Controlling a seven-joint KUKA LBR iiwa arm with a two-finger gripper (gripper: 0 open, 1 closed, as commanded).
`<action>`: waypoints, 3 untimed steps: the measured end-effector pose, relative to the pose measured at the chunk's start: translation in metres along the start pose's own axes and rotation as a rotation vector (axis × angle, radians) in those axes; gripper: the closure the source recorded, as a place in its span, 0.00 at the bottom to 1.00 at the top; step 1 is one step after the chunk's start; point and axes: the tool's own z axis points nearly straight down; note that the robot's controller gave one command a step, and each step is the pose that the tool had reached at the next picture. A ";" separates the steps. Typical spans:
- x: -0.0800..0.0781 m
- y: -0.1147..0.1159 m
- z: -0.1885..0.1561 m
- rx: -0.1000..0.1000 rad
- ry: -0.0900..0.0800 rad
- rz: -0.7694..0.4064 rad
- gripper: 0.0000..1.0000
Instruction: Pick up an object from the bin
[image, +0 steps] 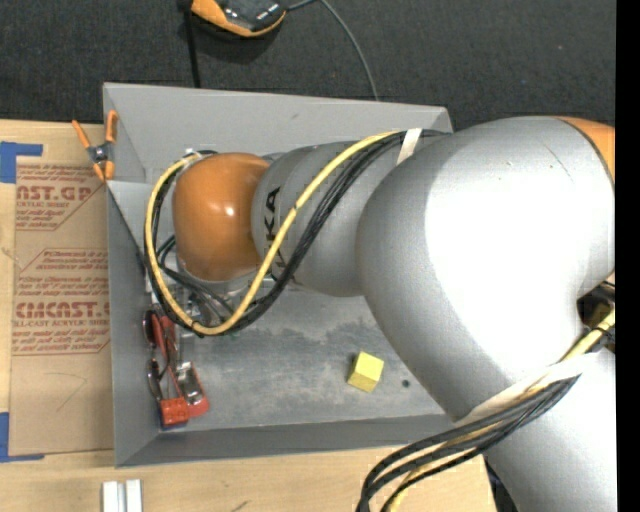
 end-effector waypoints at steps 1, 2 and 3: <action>0.001 0.000 -0.003 0.001 0.003 0.000 1.00; 0.004 -0.001 -0.023 0.003 0.012 -0.001 1.00; 0.002 0.000 -0.047 0.001 0.006 0.000 1.00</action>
Offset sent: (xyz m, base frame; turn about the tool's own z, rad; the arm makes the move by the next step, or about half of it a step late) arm 0.0000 0.0002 0.1085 0.0000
